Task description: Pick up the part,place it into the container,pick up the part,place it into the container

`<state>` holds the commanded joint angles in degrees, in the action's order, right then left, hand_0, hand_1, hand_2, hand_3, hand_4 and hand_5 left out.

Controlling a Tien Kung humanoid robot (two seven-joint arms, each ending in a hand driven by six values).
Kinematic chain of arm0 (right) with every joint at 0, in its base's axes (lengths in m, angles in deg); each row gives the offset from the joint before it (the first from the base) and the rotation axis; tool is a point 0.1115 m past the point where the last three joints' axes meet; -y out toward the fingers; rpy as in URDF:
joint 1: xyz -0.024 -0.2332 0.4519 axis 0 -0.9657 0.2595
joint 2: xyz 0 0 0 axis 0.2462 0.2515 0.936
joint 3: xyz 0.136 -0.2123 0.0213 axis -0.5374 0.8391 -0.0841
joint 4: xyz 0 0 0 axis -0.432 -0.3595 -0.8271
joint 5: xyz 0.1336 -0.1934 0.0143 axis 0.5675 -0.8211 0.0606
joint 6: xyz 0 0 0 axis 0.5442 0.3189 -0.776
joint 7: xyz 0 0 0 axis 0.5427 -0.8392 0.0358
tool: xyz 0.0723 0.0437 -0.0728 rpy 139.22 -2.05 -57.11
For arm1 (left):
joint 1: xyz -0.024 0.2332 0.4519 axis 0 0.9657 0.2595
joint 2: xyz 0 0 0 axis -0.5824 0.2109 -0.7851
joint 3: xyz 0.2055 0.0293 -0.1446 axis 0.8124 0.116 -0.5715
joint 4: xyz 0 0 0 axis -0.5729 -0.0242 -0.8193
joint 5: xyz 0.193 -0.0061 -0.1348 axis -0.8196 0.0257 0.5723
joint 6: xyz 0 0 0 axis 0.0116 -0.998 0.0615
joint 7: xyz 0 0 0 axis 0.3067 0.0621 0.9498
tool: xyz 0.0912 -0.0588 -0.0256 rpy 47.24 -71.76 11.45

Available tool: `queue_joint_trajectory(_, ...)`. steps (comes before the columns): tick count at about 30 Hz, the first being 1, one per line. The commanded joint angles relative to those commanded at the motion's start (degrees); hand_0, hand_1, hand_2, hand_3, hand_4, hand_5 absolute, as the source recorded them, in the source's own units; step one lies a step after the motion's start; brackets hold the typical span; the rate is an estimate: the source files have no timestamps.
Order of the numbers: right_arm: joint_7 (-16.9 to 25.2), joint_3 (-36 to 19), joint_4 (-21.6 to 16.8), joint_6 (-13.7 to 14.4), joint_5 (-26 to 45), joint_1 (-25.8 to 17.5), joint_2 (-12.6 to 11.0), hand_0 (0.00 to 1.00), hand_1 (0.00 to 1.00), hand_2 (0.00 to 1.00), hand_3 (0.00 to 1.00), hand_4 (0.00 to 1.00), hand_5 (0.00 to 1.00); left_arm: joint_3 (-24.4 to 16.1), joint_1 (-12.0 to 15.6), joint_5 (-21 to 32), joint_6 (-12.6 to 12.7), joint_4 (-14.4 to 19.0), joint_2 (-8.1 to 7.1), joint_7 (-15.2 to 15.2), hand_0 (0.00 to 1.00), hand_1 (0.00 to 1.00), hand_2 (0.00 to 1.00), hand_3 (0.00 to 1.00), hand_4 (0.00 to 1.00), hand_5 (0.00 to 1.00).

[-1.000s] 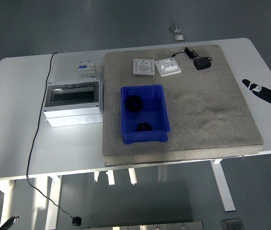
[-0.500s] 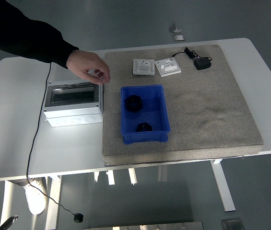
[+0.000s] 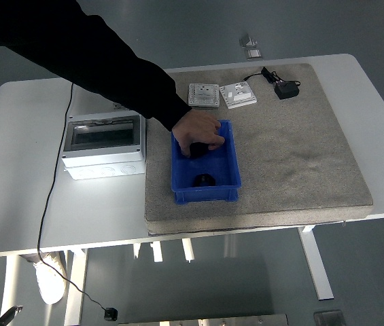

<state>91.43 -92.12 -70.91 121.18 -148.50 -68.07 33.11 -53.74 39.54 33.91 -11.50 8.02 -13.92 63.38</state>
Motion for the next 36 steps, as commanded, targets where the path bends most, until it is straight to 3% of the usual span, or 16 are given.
queue_joint_trajectory(2,-0.1,-0.5,-0.1,0.1,-0.1,-0.2,0.0,0.998,0.961,0.947,0.998,0.998,0.830,-0.2,-0.1,-0.4,0.0,0.1,-0.19,0.3,0.694,0.704,0.736,0.812,0.872,0.845)
queue_joint_trajectory(3,-0.1,-0.8,-0.1,0.1,-0.2,-0.3,0.0,0.842,0.814,0.920,0.990,0.998,0.820,-0.3,-0.1,-0.4,0.0,0.1,-0.25,0.4,0.694,0.704,0.735,0.813,0.873,0.844)
queue_joint_trajectory(8,0.3,-2.2,-0.6,-0.1,1.3,-0.6,0.2,0.842,0.814,0.920,0.990,0.998,0.820,-0.2,0.0,-0.3,0.1,0.2,-0.27,0.6,0.694,0.704,0.735,0.813,0.873,0.844)
queue_joint_trajectory(9,0.5,-2.3,-0.7,-0.1,1.9,-0.7,0.2,0.715,0.684,0.869,0.971,0.998,0.783,-0.1,0.1,-0.2,0.1,0.2,-0.27,0.6,0.694,0.706,0.735,0.812,0.874,0.842)
queue_joint_trajectory(14,0.5,-2.1,-1.2,-0.4,2.8,-0.7,-0.1,0.715,0.684,0.869,0.971,0.998,0.783,0.2,0.2,0.5,0.5,0.2,-0.32,0.3,0.694,0.706,0.735,0.812,0.874,0.842)
queue_joint_trajectory(15,0.4,-2.0,-1.3,-0.4,2.5,-0.6,-0.1,0.651,0.609,0.838,0.950,0.998,0.769,0.3,0.2,0.7,0.6,0.3,-0.29,0.3,0.694,0.706,0.734,0.814,0.878,0.843)
queue_joint_trajectory(20,-1.1,-0.8,-1.5,-1.3,-0.8,0.2,-0.1,0.651,0.609,0.838,0.950,0.998,0.769,-0.1,0.2,0.4,0.6,0.2,0.04,0.2,0.694,0.706,0.734,0.814,0.878,0.843)
queue_joint_trajectory(21,-1.4,-0.4,-1.5,-1.5,-1.4,0.4,-0.1,0.607,0.562,0.804,0.895,0.998,0.713,-0.2,0.2,0.3,0.6,0.2,0.11,0.2,0.694,0.706,0.734,0.816,0.877,0.846)
queue_joint_trajectory(26,-2.8,2.9,-1.9,-2.8,-3.8,2.1,-0.3,0.607,0.562,0.804,0.895,0.998,0.713,-0.7,0.1,-0.4,0.5,0.1,0.48,0.2,0.694,0.706,0.734,0.816,0.877,0.846)
queue_joint_trajectory(27,-3.0,3.2,-2.0,-2.9,-4.1,2.3,-0.3,0.538,0.503,0.792,0.871,0.998,0.605,-0.7,0.1,-0.4,0.5,0.1,0.53,0.2,0.695,0.706,0.735,0.817,0.879,0.853)
queue_joint_trajectory(36,-3.1,4.8,-3.0,-3.4,-2.6,2.8,-0.8,0.518,0.488,0.790,0.866,0.998,0.596,-0.1,0.1,0.4,0.7,0.0,0.76,-0.2,0.695,0.706,0.738,0.818,0.881,0.860)
